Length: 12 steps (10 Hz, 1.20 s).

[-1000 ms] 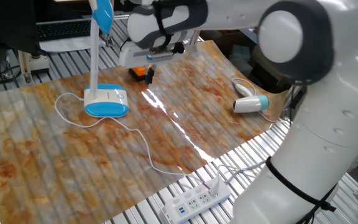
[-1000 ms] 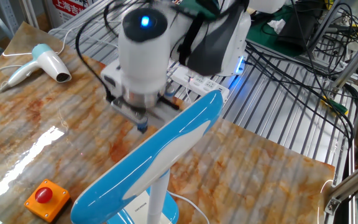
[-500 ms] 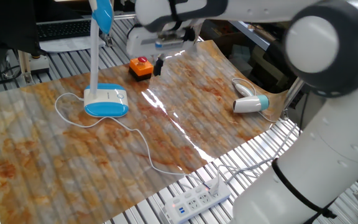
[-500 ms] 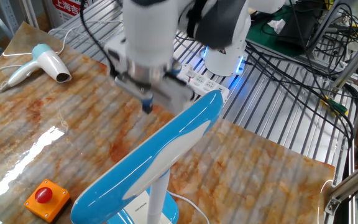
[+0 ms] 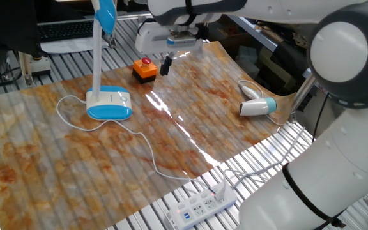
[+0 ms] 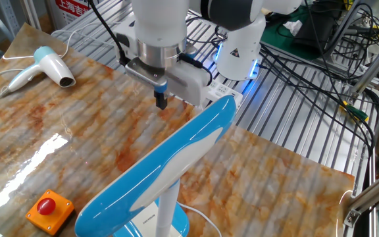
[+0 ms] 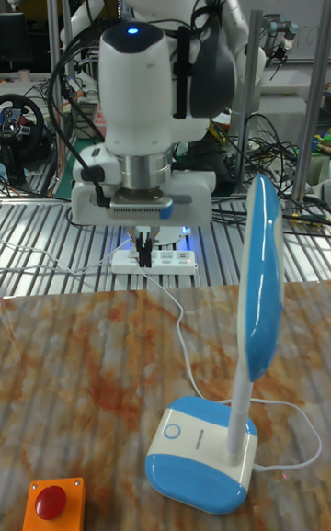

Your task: Turn off the desk lamp by pressing the button

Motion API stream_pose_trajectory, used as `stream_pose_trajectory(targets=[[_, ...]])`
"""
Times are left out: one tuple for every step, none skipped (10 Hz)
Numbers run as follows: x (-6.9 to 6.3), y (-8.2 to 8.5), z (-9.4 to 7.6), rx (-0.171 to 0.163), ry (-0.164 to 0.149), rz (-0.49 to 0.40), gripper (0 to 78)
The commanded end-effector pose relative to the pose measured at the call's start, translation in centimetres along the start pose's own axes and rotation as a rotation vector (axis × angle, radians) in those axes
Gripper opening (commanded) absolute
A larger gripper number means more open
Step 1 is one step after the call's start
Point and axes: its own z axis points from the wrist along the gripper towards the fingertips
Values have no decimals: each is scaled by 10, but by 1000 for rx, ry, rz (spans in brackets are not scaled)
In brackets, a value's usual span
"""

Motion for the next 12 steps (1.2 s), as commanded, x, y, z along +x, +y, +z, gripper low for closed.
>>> stream_pose_trajectory(targets=[[7, -4, -49, 76, 51, 9, 0], [13, -6, -63, 78, 76, 18, 0], [18, -6, -65, 78, 88, 17, 0], [24, -3, -61, 80, 97, 20, 0], [36, 0, -54, 88, 87, 23, 0], [46, 3, -48, 87, 80, 24, 0], [47, 4, -45, 86, 77, 23, 0], [47, 4, -41, 84, 78, 15, 0], [46, 5, -39, 84, 77, 16, 0], [46, 5, -39, 84, 77, 16, 0], [47, 5, -39, 83, 80, 13, 0], [46, 5, -37, 82, 79, 12, 0]])
